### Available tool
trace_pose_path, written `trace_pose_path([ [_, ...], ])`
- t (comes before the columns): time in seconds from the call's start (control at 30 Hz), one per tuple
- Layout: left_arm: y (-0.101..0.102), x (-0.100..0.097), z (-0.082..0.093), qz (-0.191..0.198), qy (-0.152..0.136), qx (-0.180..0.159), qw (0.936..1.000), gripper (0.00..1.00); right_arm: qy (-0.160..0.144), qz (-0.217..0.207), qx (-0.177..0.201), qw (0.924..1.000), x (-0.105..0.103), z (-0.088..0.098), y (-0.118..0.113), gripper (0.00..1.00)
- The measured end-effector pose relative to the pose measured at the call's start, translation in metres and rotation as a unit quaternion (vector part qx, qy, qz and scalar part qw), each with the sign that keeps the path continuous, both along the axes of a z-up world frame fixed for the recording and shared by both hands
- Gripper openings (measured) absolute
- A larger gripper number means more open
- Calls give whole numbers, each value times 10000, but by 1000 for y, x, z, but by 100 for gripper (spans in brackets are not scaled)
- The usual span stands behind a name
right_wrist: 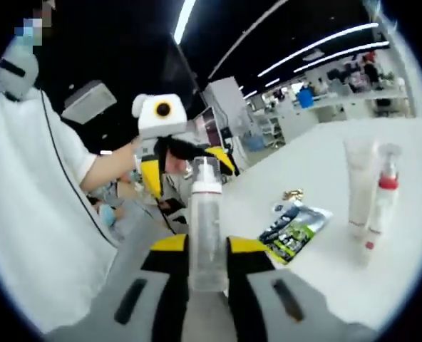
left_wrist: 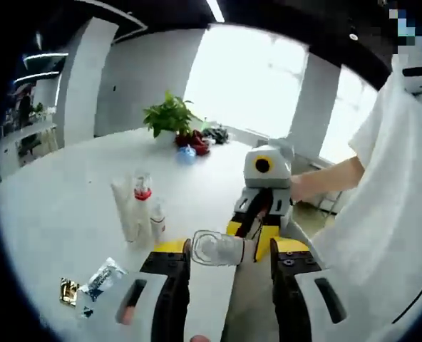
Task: Arrange the skincare products in the storage area until every visible bottle or jar stands upright without overlapping.
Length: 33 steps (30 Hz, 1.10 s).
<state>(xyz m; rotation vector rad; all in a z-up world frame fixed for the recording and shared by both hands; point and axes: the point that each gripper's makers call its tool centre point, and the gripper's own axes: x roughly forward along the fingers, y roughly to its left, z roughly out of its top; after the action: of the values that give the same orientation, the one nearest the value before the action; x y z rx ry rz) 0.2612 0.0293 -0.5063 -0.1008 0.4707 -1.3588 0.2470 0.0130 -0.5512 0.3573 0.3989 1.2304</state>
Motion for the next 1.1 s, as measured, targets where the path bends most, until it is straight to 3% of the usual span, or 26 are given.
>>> trace_pose_path([
  [0.13,-3,7,17,382,263,-724,9963,43,219,-191,741,9968,0,19,3,19],
  [0.23,-8,10,28,563,574,-1290,9884,40,370,-291,1248,9911,1,34,8,19],
  [0.53,-12,13,35,736,705,-1528,9830,20,428,-371,1715,9836,11,52,16,19],
  [0.7,-9,19,37,969,826,-1570,9794,19,398,-489,1659,9841,15,54,17,20],
  [0.83,-7,30,36,1447,972,-1412,9745,19,312,-976,1375,9852,28,54,14,23],
  [0.87,-7,32,36,1603,935,-1309,9739,18,100,-1133,1139,9870,31,53,13,24],
  [0.9,-6,38,39,1853,501,-1099,9752,17,-44,-1241,950,9877,33,52,13,24],
  [0.97,-8,38,39,1960,-83,-644,9784,17,-255,-1427,641,9874,35,52,14,24],
  [1.03,-9,38,39,2221,-344,-303,9740,17,-540,-1631,268,9848,37,53,12,24],
  [1.1,-12,38,44,2446,-481,-264,9681,17,-800,-1718,-1,9819,36,55,11,24],
])
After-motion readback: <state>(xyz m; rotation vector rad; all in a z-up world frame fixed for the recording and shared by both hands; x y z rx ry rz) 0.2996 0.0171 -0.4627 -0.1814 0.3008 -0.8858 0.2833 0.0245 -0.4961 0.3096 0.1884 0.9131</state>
